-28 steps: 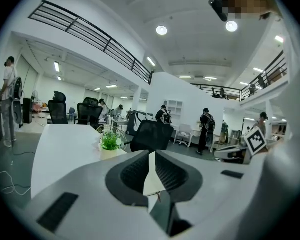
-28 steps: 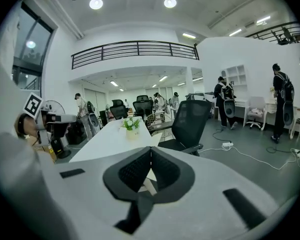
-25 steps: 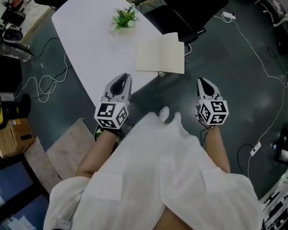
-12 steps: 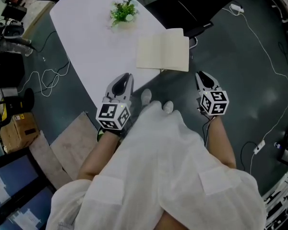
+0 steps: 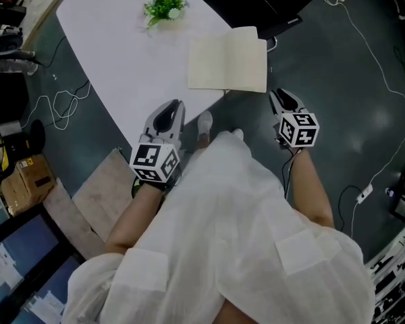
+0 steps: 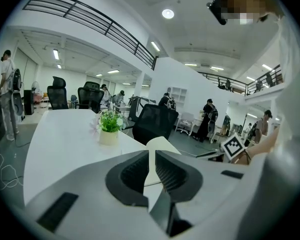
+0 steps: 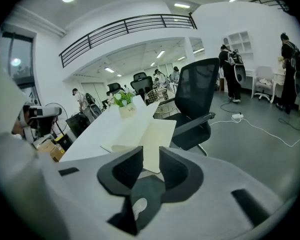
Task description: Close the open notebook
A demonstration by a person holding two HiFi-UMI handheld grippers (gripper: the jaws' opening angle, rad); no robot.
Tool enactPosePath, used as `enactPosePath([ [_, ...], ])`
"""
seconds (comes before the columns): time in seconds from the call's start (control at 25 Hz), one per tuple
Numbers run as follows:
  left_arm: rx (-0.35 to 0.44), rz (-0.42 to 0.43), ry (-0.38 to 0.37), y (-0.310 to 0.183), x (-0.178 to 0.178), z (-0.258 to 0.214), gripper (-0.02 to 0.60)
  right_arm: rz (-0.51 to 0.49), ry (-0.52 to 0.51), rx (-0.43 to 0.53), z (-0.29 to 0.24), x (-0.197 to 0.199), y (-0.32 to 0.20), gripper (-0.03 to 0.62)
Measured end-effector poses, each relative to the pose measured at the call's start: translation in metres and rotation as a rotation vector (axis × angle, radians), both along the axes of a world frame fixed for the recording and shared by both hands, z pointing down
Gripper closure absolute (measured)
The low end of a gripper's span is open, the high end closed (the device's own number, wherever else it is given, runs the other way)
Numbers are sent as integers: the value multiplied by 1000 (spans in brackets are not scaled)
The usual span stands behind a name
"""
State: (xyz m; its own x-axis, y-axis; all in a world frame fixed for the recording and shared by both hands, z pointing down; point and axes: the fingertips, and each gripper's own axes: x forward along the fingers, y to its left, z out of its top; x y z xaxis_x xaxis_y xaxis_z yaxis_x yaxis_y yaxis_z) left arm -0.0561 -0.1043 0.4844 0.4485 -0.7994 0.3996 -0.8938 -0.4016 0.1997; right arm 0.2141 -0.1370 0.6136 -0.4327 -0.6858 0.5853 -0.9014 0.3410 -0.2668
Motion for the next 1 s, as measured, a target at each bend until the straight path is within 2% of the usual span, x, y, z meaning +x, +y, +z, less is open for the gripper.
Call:
enactPosePath([
  [0.28,-34,1,-7,-10,-16,10,547,49,-25,-105,35,-8,-13,472],
  [0.6,-53,21,-7,-28,-19,15,548,137,-117,-214,67,-12,-24,425],
  [1.0,-63,30,-7,-45,-28,16,548,142,-152,-289,83,-20,-32,414],
])
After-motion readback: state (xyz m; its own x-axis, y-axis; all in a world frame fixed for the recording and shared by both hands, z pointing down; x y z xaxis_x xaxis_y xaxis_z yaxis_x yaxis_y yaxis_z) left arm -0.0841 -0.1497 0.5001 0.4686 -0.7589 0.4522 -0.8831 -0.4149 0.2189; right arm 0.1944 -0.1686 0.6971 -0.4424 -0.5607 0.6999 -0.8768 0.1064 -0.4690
